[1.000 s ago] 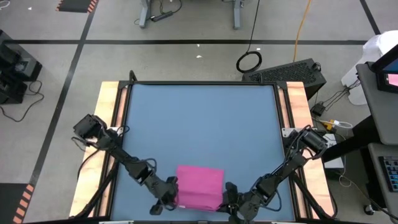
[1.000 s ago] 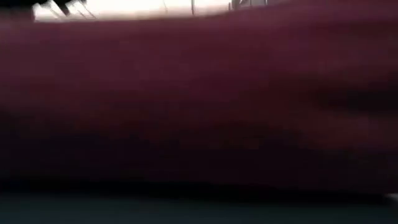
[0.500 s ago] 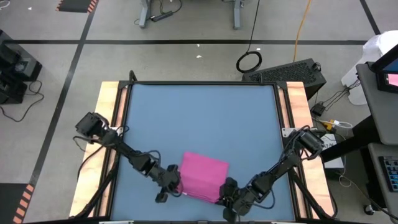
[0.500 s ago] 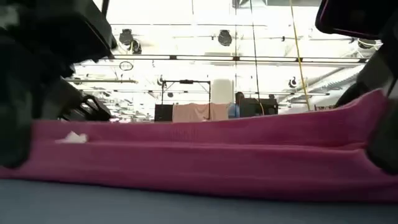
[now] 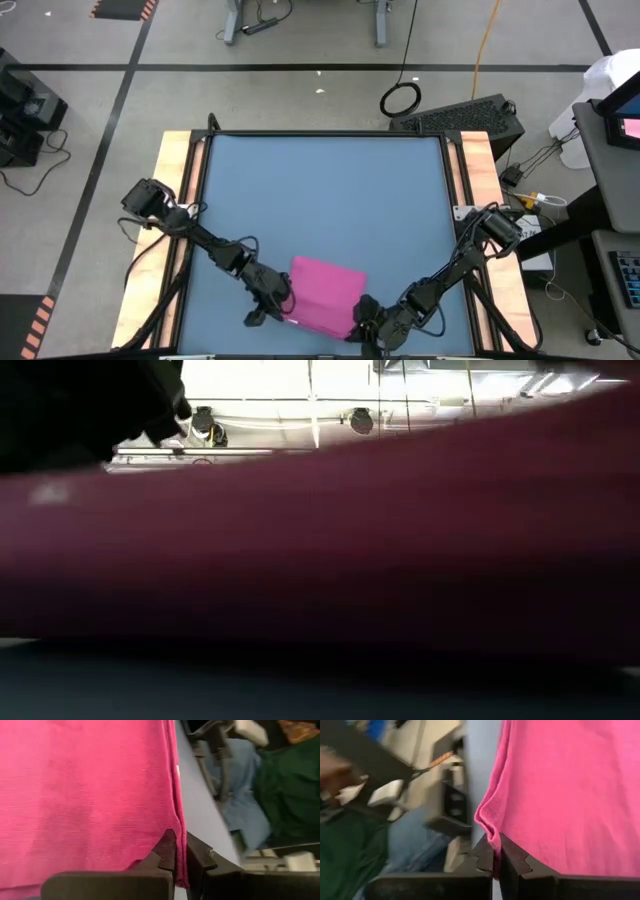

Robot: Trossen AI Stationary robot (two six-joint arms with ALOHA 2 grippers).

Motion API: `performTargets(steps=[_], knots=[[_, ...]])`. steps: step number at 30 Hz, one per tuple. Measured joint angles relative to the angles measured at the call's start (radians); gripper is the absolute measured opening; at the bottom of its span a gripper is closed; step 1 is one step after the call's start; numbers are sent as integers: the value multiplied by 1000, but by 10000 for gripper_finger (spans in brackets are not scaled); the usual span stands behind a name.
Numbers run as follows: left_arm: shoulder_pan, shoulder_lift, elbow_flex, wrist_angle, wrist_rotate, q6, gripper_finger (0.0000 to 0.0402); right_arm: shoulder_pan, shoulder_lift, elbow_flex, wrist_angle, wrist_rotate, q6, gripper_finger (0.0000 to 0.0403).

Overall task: Roll towel
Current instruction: Roll the light red towel

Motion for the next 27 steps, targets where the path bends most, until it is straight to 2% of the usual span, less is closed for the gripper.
performTargets(steps=[5,9,13,17,22,27], knots=[[44,-38,1,13,137,-13,15,-21,-3,0,93,-129,-70,0],[116,-60,2,-1,261,0,15,-72,-21,2,64,-267,-72,0],[194,-42,1,-57,301,29,15,-125,-31,1,-20,-345,-65,0],[248,-4,1,-121,350,41,15,-152,-35,1,-114,-352,-19,0],[274,49,3,-108,368,40,15,-157,-35,1,-141,-348,8,0],[264,74,3,-110,338,43,15,-156,-35,1,-153,-328,26,0]])
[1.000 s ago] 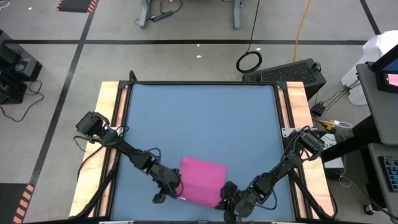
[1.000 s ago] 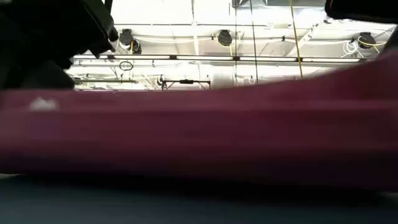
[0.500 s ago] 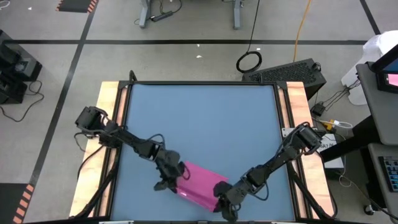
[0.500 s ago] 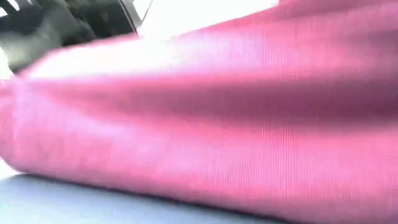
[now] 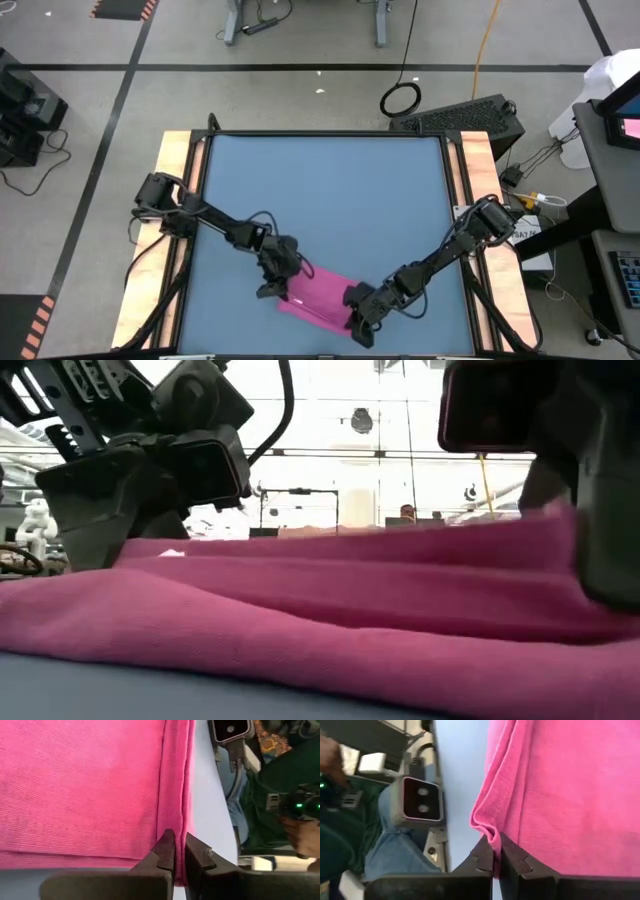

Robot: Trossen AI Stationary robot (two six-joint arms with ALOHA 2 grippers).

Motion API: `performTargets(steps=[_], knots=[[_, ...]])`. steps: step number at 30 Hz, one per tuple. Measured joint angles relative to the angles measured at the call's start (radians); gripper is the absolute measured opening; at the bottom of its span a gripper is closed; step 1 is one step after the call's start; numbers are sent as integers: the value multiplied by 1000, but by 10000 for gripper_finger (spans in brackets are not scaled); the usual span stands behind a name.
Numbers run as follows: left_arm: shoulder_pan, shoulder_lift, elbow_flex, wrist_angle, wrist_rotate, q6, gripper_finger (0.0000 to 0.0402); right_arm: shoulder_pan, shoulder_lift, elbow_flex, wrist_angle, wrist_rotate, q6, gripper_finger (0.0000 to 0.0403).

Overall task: Roll towel
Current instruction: Roll the light red towel

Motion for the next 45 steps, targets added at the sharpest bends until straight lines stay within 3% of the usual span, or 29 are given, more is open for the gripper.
performTargets(steps=[8,18,23,27,31,37,45], knots=[[-25,2,-2,15,-107,-1,15,3,0,-1,-82,77,23,10],[-41,4,-2,16,-162,-2,15,4,-3,1,-122,118,-46,99],[-41,4,-2,16,-168,-3,15,15,-35,64,-383,222,-139,129],[-41,5,-3,17,-169,-2,15,40,-53,169,-657,340,-179,137],[-40,5,-1,17,-170,-2,15,86,-59,271,-809,459,-222,137],[-40,6,-1,24,-188,-2,15,147,-46,291,-712,623,-351,137],[-39,6,-1,53,-202,-2,15,134,49,290,-693,637,-352,138]])
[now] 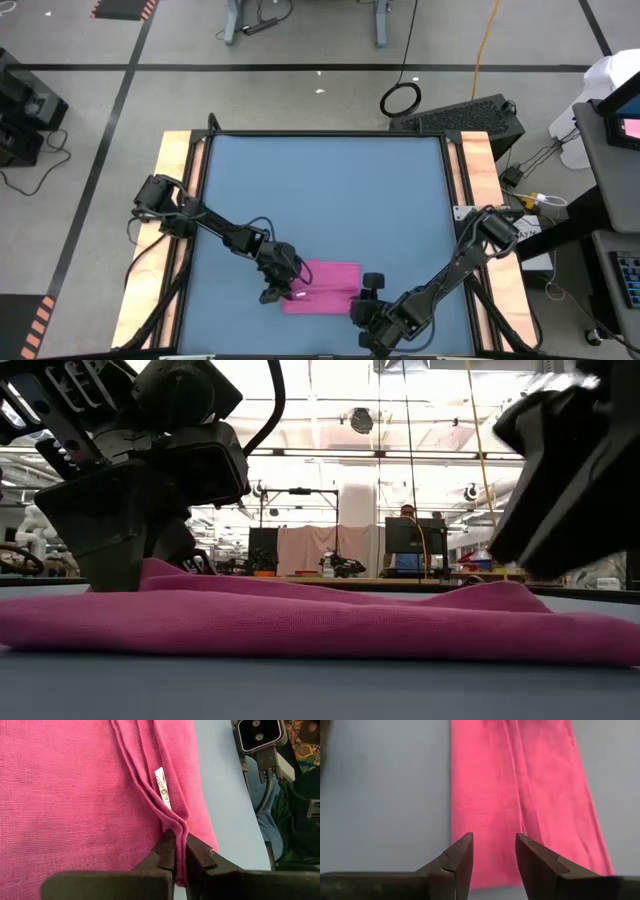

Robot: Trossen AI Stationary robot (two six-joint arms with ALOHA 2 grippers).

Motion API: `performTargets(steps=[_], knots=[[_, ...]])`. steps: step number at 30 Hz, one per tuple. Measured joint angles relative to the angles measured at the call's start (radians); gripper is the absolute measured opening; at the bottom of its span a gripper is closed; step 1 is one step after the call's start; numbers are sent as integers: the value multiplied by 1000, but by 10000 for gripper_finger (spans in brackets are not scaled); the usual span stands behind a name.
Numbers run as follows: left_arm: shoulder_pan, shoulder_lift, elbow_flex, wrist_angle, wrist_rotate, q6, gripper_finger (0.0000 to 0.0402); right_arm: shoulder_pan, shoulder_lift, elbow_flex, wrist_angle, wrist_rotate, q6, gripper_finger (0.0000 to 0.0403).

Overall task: Roll towel
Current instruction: Roll the light red towel

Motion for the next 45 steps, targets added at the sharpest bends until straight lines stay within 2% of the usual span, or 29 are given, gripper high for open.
performTargets(steps=[8,16,22,30,33,37,42,45], knots=[[0,0,0,3,-1,0,15,-9,47,0,21,-33,32,138],[1,0,1,25,-33,2,23,-42,57,-7,6,-150,156,138],[10,-12,1,30,-58,12,79,-50,57,-7,4,-182,156,138],[48,-179,-2,-194,-65,79,156,-51,58,-8,-2,-202,176,138],[38,-257,-2,-246,-132,124,171,-51,58,-8,-4,-203,179,138],[-57,-328,-2,-216,-286,204,175,-53,59,-9,-1,-205,179,138],[-256,-301,0,-83,-532,239,176,-57,59,-10,-1,-208,179,138],[-354,-259,0,-77,-676,229,188,-59,60,-10,-3,-209,179,138]])
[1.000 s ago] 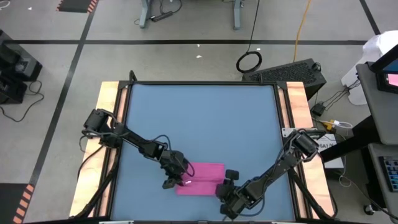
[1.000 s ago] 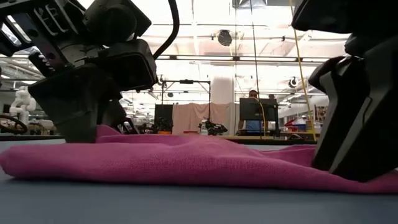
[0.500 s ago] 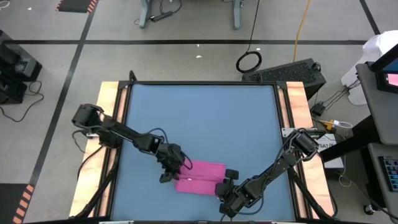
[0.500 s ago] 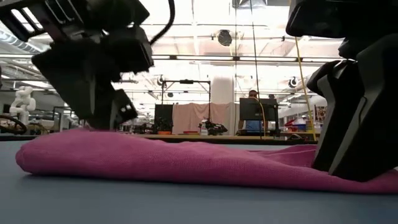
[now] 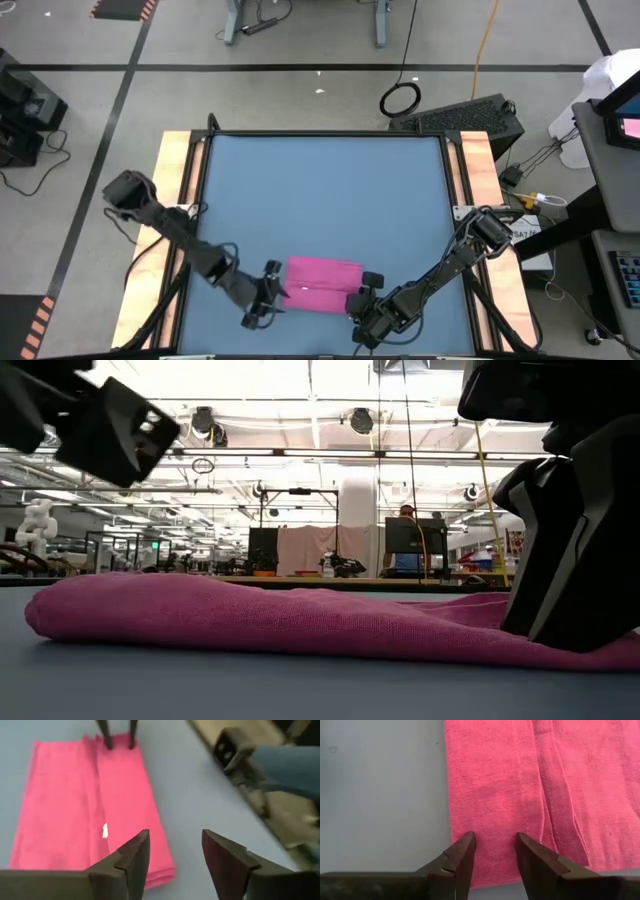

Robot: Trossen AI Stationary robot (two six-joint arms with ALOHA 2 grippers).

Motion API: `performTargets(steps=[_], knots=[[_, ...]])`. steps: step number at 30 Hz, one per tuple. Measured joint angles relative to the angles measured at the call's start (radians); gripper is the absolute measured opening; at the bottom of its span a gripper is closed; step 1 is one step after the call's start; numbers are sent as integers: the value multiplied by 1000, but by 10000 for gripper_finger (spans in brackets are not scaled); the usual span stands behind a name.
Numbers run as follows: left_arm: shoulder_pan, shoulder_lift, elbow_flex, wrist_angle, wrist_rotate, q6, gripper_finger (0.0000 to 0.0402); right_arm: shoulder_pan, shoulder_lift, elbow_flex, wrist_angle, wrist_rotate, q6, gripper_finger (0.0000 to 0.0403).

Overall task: Roll towel
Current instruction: Roll the light red towel

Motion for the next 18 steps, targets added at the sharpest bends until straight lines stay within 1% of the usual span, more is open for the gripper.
performTargets(steps=[3,5,6,9,11,14,18], knots=[[-62,40,0,36,-157,-44,226,-4,0,0,-1,-6,0,143],[-99,75,0,90,-268,-25,259,-9,0,0,-3,-10,-3,152],[-115,97,0,128,-303,-2,276,-12,0,0,-3,-13,-4,157],[-147,173,0,249,-352,83,316,-18,0,-1,-4,-16,-11,174],[-153,221,1,306,-371,95,329,-20,0,-1,-4,-17,-20,183],[-143,275,1,325,-391,87,329,-21,0,-1,-4,-25,-28,191],[-126,328,1,326,-376,84,309,-22,0,-1,-8,-30,-27,194]])
